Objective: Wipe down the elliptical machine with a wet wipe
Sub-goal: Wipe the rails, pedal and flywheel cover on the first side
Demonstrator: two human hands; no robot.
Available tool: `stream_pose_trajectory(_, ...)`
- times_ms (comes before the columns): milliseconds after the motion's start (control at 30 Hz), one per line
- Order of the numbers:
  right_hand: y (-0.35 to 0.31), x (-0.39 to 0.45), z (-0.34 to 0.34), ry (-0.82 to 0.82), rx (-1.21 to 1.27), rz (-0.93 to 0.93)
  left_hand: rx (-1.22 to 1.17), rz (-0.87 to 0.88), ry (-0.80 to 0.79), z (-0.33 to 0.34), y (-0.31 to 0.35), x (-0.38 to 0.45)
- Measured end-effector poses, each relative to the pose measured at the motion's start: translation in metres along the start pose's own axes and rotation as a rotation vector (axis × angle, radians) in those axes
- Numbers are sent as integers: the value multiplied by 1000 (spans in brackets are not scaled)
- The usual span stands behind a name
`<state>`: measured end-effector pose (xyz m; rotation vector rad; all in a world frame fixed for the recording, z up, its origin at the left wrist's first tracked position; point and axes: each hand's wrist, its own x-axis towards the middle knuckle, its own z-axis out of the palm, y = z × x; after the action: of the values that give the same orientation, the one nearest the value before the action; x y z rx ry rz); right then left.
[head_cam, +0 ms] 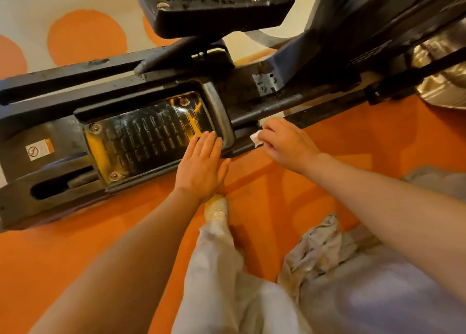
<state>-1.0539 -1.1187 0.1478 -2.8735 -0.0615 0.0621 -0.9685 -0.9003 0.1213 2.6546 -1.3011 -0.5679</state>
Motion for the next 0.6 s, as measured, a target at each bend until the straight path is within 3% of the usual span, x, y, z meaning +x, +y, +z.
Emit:
stream_pose_trajectory(433,97,27,82,-47,56,59,-14,-127,-8,61,13,88)
stream_pose_trajectory(600,149,41,119,-42,91,3,26,-245,37,97,28,123)
